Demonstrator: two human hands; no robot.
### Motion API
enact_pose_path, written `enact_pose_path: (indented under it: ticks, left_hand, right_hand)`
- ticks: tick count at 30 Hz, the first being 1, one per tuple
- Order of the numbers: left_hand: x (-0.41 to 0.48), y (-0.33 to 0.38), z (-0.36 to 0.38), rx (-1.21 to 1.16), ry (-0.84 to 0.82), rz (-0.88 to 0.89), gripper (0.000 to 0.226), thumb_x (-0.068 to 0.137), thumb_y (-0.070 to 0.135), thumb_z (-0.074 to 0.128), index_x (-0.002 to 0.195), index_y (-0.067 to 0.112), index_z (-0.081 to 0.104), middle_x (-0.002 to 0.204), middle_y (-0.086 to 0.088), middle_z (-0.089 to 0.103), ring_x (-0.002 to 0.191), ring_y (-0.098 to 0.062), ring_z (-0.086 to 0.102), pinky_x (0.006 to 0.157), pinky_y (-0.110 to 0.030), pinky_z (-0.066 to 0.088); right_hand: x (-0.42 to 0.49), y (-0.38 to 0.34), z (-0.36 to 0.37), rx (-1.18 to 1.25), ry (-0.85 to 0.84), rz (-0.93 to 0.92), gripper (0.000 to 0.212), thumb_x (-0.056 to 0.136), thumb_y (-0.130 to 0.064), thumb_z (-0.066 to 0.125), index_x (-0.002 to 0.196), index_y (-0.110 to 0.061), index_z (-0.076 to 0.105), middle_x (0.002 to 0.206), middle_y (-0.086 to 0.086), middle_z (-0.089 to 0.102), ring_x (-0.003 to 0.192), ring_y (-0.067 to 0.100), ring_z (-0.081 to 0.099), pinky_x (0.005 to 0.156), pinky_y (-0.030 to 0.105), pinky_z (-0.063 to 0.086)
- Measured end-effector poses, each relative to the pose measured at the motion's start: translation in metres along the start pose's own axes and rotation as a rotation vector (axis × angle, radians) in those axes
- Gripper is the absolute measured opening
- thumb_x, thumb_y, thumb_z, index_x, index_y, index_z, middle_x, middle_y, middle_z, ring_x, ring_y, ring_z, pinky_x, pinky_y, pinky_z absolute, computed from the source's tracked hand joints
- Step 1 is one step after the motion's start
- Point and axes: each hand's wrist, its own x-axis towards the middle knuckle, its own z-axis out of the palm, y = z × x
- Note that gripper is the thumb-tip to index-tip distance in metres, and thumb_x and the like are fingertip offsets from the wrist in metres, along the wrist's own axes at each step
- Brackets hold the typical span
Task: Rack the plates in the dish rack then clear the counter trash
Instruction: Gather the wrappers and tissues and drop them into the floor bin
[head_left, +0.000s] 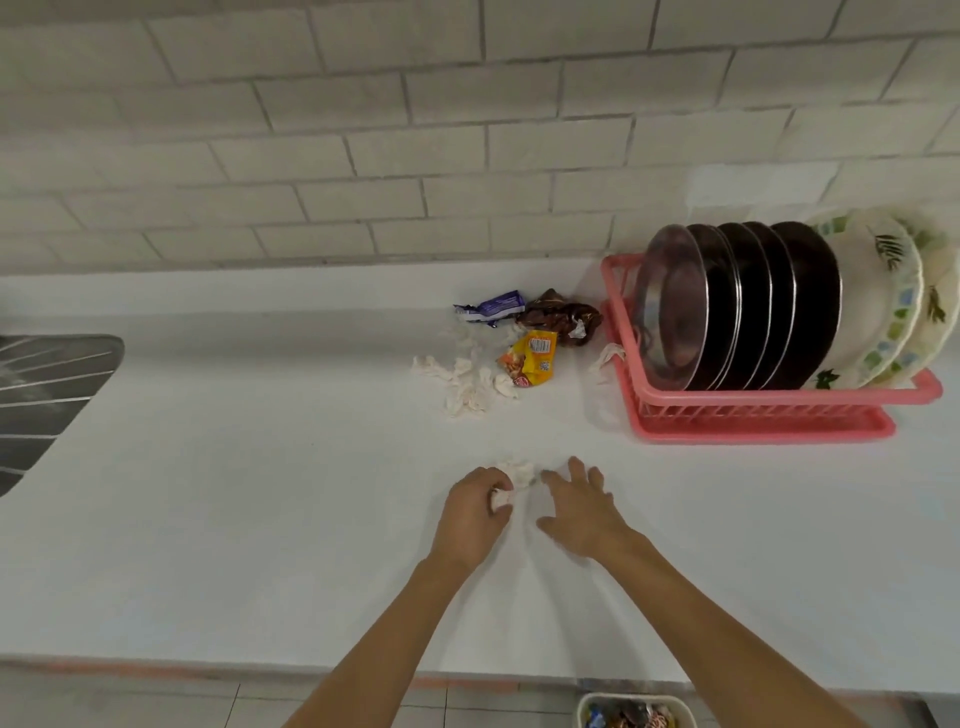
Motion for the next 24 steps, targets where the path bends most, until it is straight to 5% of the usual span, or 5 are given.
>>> enact_pose_path:
  ticks: [8, 13, 16, 20, 24]
  left_hand:
    - [-0.004, 0.022, -0.009, -0.635, -0.041, -0.302, 0.016, 0.078, 0.004, 0.079, 0.091, 0.004, 0.069, 0.083, -0.006, 0.073, 0.079, -0.020, 0.071, 0.073, -0.031, 0.059]
    - [-0.005, 0.022, -0.003, -0.475, -0.037, -0.300, 0.003, 0.080, 0.015, 0.079, 0.081, 0.017, 0.078, 0.081, -0.002, 0.075, 0.074, -0.014, 0.069, 0.072, -0.035, 0.058]
    - [-0.003, 0.015, -0.008, -0.346, 0.016, -0.239, 0.007, 0.081, 0.019, 0.078, 0.081, 0.026, 0.079, 0.084, 0.006, 0.071, 0.070, -0.003, 0.062, 0.066, -0.029, 0.054]
    - [0.005, 0.012, -0.024, -0.288, -0.109, -0.248, 0.010, 0.085, 0.017, 0.073, 0.083, 0.025, 0.079, 0.083, 0.011, 0.073, 0.068, -0.001, 0.061, 0.064, -0.018, 0.048]
    - [0.035, 0.010, -0.046, -0.160, -0.056, -0.187, 0.010, 0.085, 0.012, 0.071, 0.086, 0.019, 0.077, 0.079, 0.010, 0.071, 0.058, 0.004, 0.058, 0.065, -0.014, 0.045]
  right_hand:
    - [-0.008, 0.002, -0.001, 0.632, 0.010, -0.236, 0.078, 0.074, -0.018, 0.082, 0.143, -0.020, 0.045, 0.138, -0.001, 0.051, 0.124, 0.015, 0.052, 0.106, 0.027, 0.041]
    - [-0.006, -0.006, 0.008, 0.665, 0.130, -0.271, 0.026, 0.078, -0.008, 0.073, 0.103, -0.015, 0.072, 0.092, -0.004, 0.071, 0.081, 0.008, 0.064, 0.071, 0.016, 0.049]
    - [-0.005, -0.006, 0.005, 0.707, 0.142, -0.241, 0.025, 0.078, 0.006, 0.060, 0.086, -0.015, 0.071, 0.075, -0.004, 0.066, 0.061, 0.002, 0.057, 0.056, 0.013, 0.043]
    - [0.003, -0.011, -0.004, 0.589, 0.212, -0.132, 0.018, 0.088, 0.003, 0.045, 0.082, -0.007, 0.058, 0.075, 0.005, 0.058, 0.066, 0.019, 0.056, 0.055, 0.015, 0.039]
    - [0.021, -0.011, -0.007, 0.141, 0.223, -0.044, 0.019, 0.097, -0.020, 0.039, 0.103, -0.007, 0.050, 0.104, 0.010, 0.047, 0.100, 0.029, 0.050, 0.082, 0.036, 0.042]
